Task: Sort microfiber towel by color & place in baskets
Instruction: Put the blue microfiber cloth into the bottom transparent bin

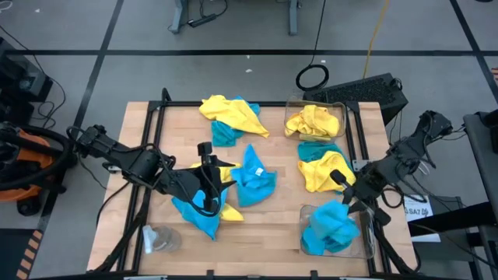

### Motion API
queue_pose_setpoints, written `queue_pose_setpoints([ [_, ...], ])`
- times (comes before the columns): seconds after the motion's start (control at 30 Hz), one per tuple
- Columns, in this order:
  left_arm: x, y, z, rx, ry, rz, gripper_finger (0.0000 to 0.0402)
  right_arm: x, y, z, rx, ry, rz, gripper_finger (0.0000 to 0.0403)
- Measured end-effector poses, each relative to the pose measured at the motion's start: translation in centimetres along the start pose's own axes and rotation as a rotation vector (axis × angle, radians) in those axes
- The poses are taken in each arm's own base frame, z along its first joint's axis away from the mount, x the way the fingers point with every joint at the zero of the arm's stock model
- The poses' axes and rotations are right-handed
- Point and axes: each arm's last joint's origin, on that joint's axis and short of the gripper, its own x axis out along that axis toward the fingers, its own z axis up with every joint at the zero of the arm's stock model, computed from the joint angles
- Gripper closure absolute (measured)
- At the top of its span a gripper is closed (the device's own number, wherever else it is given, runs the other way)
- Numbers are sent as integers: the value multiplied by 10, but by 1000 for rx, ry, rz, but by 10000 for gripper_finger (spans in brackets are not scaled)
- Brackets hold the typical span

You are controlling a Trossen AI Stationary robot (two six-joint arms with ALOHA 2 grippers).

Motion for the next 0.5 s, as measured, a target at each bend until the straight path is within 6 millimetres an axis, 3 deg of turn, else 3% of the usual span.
queue_pose_setpoints([
  [0.5, 7, 1, -1, -21, 17, 19, 189, 39, 11, -28, 198, 283, -34, 402],
])
